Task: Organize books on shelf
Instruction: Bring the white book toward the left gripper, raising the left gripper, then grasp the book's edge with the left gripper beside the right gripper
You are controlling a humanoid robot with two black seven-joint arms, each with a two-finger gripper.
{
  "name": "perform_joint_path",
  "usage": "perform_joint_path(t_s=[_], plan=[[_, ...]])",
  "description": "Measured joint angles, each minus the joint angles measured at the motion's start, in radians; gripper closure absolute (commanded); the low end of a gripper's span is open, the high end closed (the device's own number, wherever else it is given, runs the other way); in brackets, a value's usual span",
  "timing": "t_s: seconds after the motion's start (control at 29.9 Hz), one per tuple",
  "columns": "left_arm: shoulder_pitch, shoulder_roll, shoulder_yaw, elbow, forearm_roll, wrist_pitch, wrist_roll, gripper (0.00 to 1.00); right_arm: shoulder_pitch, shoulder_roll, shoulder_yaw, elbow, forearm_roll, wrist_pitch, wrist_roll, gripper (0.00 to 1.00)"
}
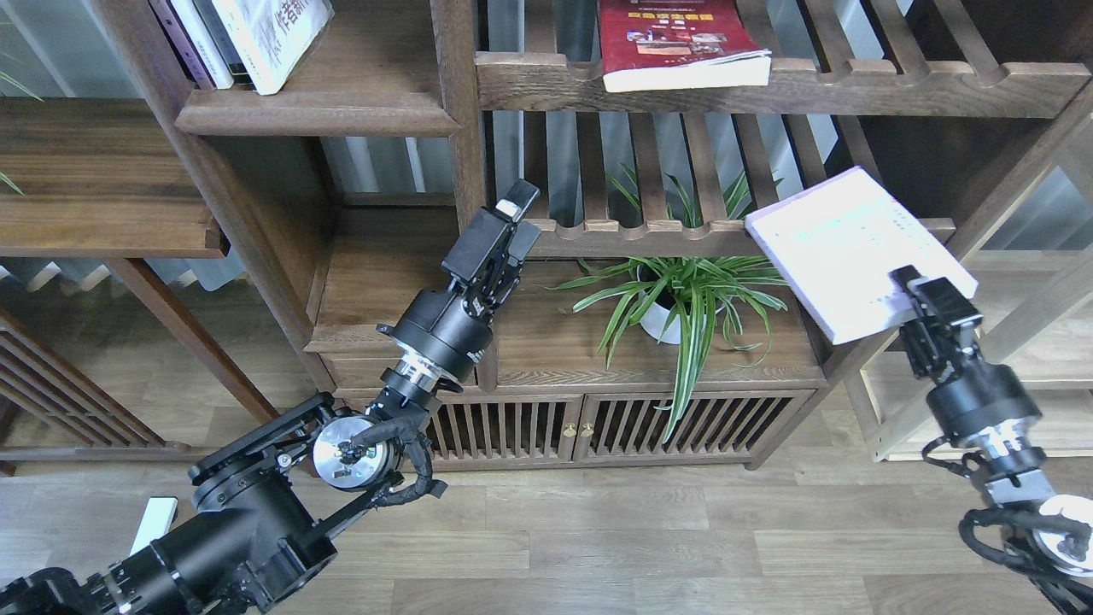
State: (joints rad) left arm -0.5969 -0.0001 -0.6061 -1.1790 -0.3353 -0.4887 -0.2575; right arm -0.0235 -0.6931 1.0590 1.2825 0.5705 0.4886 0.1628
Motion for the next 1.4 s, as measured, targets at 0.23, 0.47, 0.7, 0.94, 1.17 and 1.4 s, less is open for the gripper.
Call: perform_joint_path(t_s=[0.23, 0.47, 0.7, 0.94, 1.17, 1.4], plan=[[0.002, 0.000, 0.029, 0.014, 0.000, 0.000, 0.002, 0.08, 0.045, 0.007, -0.055, 0.000, -0.006, 0.000, 0.000, 0.98], [0.000, 0.000, 0.058, 0.043, -0.001, 0.011, 0.046, 0.08, 0.107, 0.044, -0.070, 0.002, -0.006, 0.000, 0.000, 0.98], [-0.001, 0.000, 0.063, 0.066, -0.064, 0.012, 0.080, 0.08, 0.177, 0.128, -0.072, 0.002, -0.006, 0.000, 0.000, 0.97], [-0.005, 0.000, 0.053, 0.085, -0.096, 0.010, 0.087, 0.08, 0.250, 0.234, -0.120, 0.002, -0.006, 0.000, 0.000, 0.97], [-0.006, 0.000, 0.035, 0.085, -0.097, 0.002, 0.087, 0.06, 0.276, 0.274, -0.173, 0.002, -0.007, 0.000, 0.000, 0.97], [-0.006, 0.000, 0.020, 0.086, -0.097, 0.001, 0.086, 0.06, 0.268, 0.286, -0.212, 0.002, -0.026, 0.000, 0.000, 0.97]])
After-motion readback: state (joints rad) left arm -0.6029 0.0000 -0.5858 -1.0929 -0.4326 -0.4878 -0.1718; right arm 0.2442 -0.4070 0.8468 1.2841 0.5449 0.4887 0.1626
